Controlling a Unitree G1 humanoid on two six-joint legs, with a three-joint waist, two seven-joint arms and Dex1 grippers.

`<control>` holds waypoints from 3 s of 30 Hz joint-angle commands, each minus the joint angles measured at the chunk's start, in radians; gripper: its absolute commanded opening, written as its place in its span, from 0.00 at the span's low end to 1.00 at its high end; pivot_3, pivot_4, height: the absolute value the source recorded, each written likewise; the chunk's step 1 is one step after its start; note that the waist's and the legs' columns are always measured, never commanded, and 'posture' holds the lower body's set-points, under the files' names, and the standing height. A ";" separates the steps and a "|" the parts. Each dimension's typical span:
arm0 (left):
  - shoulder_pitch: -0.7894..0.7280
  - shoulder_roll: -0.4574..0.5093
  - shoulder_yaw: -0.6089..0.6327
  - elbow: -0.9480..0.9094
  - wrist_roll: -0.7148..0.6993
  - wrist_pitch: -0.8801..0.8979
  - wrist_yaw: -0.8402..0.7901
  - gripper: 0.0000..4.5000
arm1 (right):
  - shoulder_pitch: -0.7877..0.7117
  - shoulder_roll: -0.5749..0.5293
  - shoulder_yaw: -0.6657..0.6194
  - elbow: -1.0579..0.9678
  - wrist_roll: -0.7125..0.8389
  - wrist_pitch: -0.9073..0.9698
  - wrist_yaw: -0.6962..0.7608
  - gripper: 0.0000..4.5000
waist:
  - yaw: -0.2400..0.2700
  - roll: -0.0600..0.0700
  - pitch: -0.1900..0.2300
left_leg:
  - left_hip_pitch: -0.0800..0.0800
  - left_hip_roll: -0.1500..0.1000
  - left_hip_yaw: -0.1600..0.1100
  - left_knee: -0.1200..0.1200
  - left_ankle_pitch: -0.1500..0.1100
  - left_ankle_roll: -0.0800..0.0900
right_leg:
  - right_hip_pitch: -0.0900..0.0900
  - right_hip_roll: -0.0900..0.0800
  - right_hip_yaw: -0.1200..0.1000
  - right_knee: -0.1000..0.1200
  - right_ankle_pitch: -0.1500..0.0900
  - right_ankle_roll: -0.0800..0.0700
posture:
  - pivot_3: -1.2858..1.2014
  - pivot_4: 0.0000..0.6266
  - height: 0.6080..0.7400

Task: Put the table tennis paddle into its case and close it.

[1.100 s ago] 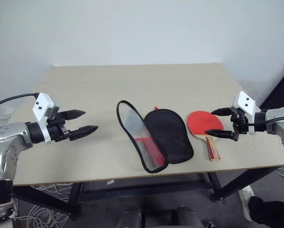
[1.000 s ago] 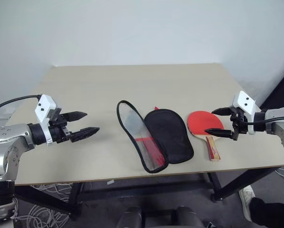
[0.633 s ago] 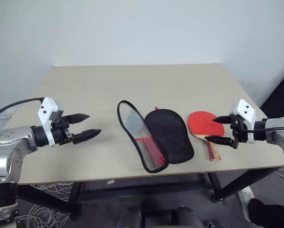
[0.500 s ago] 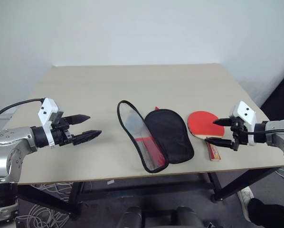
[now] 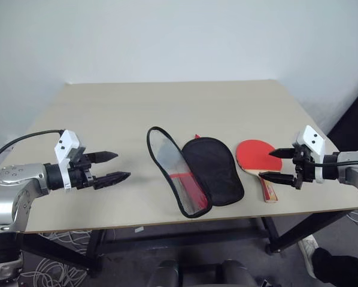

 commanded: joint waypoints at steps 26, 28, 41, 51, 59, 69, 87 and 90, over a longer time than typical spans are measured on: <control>-0.099 -0.025 0.035 -0.013 -0.041 0.007 0.066 1.00 | 0.119 0.394 -0.093 -0.164 -0.108 0.544 -0.737 1.00 | 0.000 0.000 0.000 | 0.000 0.001 0.000 0.002 -0.001 0.000 | 0.000 0.002 0.000 0.002 0.000 0.000 | 0.52 0.00 1.00; -0.101 -0.033 0.017 -0.005 -0.030 0.001 0.069 1.00 | 0.124 0.420 -0.096 -0.155 -0.117 0.553 -0.766 1.00 | -0.001 0.000 0.000 | 0.000 0.001 0.000 0.002 -0.001 0.000 | 0.000 0.002 0.001 0.002 0.000 0.000 | 0.52 0.00 1.00; -0.080 -0.059 -0.012 0.006 0.024 -0.050 0.093 1.00 | 0.003 0.625 -0.220 -0.013 -0.196 0.565 -0.990 1.00 | 0.000 0.000 -0.001 | 0.000 0.001 0.000 0.002 -0.001 0.000 | 0.000 0.003 0.001 0.002 0.000 0.000 | 0.52 0.00 1.00; -0.126 -0.058 -0.013 0.049 0.046 -0.080 0.106 1.00 | 0.019 0.587 -0.126 -0.033 -0.206 0.555 -0.963 0.33 | 0.000 0.000 -0.001 | 0.001 0.001 0.000 0.002 -0.001 0.000 | 0.001 0.003 0.001 0.002 0.000 0.000 | 0.52 0.00 1.00; -0.161 -0.053 -0.004 0.090 0.072 -0.113 0.127 1.00 | -0.078 0.719 -0.145 -0.061 -0.181 0.495 -0.983 0.26 | -0.013 0.000 -0.001 | 0.000 0.002 0.000 0.001 -0.001 0.000 | -0.001 0.004 0.002 0.002 0.000 -0.001 | 0.52 0.00 1.00; -0.137 -0.054 0.007 0.079 0.071 -0.106 0.131 1.00 | -0.190 0.904 -0.065 -0.153 -0.159 0.612 -1.014 0.26 | -0.026 0.000 -0.001 | 0.000 0.001 -0.001 0.000 -0.001 0.000 | -0.004 0.003 0.002 0.010 0.001 -0.005 | 0.52 0.00 1.00; -0.083 -0.042 0.028 0.011 0.054 -0.055 0.132 1.00 | -0.081 0.928 0.091 -0.141 -0.175 0.661 -0.987 0.26 | -0.027 0.001 -0.001 | 0.000 0.001 -0.002 0.000 -0.002 -0.001 | -0.005 0.003 0.002 0.011 -0.001 -0.002 | 0.52 0.00 1.00; -0.089 -0.040 0.029 0.011 0.054 -0.049 0.132 1.00 | -0.086 0.933 0.090 -0.117 -0.186 0.638 -0.995 0.26 | -0.027 0.001 -0.001 | 0.000 0.001 -0.002 0.000 -0.002 -0.001 | -0.005 0.004 0.002 0.011 -0.001 -0.002 | 0.52 0.00 1.00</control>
